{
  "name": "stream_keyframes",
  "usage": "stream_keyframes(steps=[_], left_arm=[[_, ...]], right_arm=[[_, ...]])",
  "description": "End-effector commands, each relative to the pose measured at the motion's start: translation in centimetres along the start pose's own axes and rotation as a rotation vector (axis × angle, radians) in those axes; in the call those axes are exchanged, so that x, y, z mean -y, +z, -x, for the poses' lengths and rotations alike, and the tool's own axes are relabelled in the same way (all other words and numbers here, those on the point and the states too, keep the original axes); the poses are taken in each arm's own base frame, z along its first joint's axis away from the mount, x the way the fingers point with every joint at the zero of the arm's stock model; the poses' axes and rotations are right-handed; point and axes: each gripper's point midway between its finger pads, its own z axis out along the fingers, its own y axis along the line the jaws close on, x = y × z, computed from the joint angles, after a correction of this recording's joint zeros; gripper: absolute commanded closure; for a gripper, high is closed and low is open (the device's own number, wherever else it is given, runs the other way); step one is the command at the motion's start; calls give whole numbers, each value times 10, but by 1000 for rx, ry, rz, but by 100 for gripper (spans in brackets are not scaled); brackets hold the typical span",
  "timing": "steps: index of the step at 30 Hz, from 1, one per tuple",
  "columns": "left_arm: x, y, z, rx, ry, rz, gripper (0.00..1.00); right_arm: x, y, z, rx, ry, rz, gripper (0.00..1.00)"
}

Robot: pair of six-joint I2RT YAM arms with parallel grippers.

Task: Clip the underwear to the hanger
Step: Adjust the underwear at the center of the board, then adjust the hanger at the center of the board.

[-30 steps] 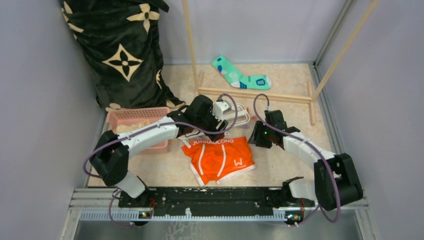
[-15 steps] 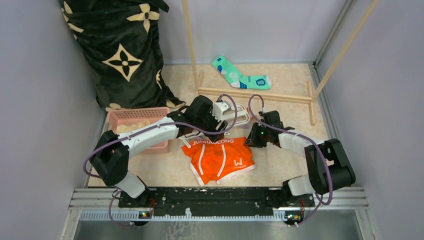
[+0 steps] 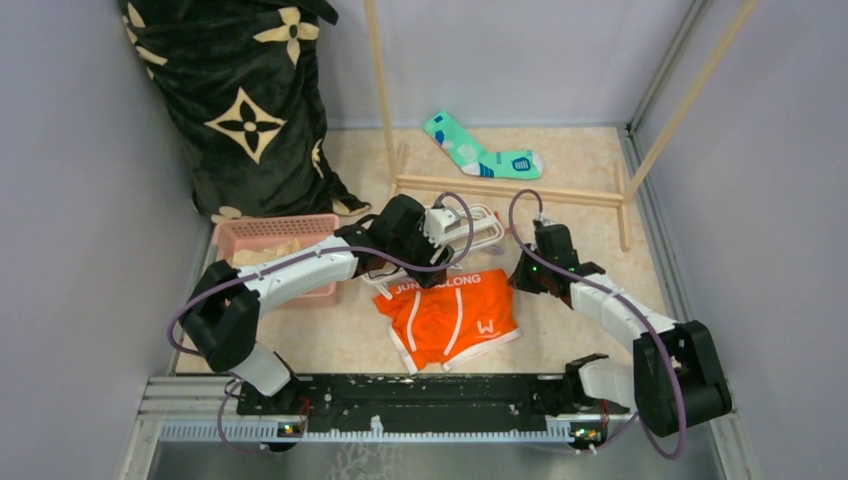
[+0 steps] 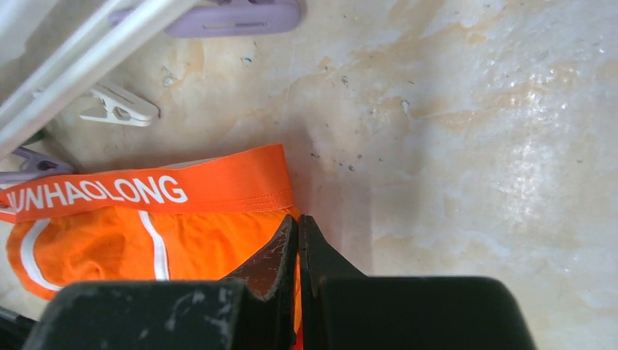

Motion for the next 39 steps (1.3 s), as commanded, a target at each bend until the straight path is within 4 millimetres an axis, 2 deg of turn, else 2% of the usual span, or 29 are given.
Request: stream_keyframes(steps=[1, 2, 3, 5, 7, 11, 15, 20, 23, 26, 29, 39], left_arm=[[3, 2, -2, -1, -7, -20, 26], [3, 2, -3, -3, -7, -20, 26], [3, 2, -2, -1, -8, -20, 26], [2, 2, -3, -2, -9, -18, 26], [3, 2, -4, -6, -11, -18, 26], [4, 1, -4, -1, -18, -21, 25], [5, -7, 1, 36, -23, -19, 25], [9, -17, 1, 62, -49, -21, 25], [12, -21, -7, 63, -78, -25, 25], [10, -23, -18, 53, -109, -4, 25], [12, -24, -27, 46, -140, -4, 25], [29, -7, -42, 1, -225, -100, 28]], right_arm=[[5, -10, 13, 30, -51, -44, 100], [5, -11, 10, 17, -56, -43, 99], [6, -12, 6, 0, -61, -40, 93], [7, -15, 3, -14, -76, -45, 77], [6, -21, 9, 15, -85, -49, 65], [-2, -37, 53, 171, -114, -70, 54], [-18, -37, 102, 255, -137, -83, 50], [-44, -14, 162, 276, -209, -45, 51], [-52, 9, 180, 184, -289, -53, 52], [-53, 31, 181, 84, -353, -51, 52], [-60, 42, 179, 17, -395, -5, 55], [-51, 62, 164, -120, -440, -24, 57]])
